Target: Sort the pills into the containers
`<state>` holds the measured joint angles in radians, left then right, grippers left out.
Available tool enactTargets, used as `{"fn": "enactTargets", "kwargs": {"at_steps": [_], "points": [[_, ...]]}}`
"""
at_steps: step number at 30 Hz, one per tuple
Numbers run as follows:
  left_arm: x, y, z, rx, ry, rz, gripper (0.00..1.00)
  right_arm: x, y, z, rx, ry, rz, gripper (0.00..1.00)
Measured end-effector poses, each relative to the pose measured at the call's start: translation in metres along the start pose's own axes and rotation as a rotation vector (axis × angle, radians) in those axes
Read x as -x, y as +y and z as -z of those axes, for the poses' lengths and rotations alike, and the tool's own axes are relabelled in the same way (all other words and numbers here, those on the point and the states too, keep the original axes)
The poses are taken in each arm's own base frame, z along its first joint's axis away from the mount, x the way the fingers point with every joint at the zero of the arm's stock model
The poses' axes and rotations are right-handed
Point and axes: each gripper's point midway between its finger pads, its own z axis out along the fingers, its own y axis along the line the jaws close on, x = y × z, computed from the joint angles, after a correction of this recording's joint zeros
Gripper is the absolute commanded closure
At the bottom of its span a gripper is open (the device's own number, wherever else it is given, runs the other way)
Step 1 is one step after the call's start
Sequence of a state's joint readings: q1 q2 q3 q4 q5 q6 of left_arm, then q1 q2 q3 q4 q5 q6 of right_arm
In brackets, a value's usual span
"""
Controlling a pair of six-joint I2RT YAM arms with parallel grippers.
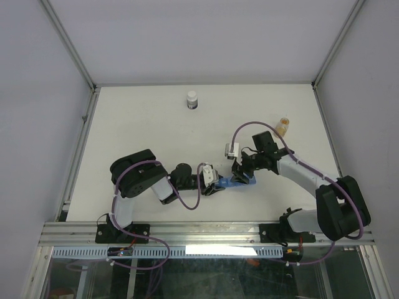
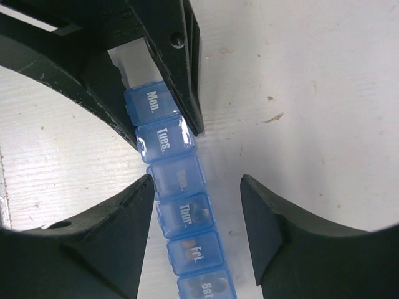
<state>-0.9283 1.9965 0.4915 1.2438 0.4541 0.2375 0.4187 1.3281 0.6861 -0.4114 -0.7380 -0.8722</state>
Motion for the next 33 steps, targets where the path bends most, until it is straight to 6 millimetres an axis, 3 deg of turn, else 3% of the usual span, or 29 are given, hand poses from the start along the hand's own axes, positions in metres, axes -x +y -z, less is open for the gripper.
{"fn": "enactTargets", "kwargs": {"at_steps": [6,11,24,27,33], "points": [[0.0,0.001,0.0,0.003,0.0,0.0,0.64,0.005,-0.005,0.002,-0.029,-0.017,-0.027,0.5],[0.0,0.002,0.0,0.008,0.002,0.001,0.64,0.007,-0.012,0.0,-0.061,-0.017,-0.051,0.51],[0.001,-0.004,-0.001,-0.023,-0.003,0.001,0.63,-0.027,-0.051,-0.015,-0.238,0.134,-0.129,0.51],[0.0,-0.004,-0.001,-0.023,-0.002,0.002,0.55,-0.033,-0.054,-0.017,-0.244,0.16,-0.142,0.51],[0.0,-0.005,0.0,-0.021,0.003,0.022,0.26,-0.024,-0.057,-0.012,-0.235,0.144,-0.169,0.44]]}}
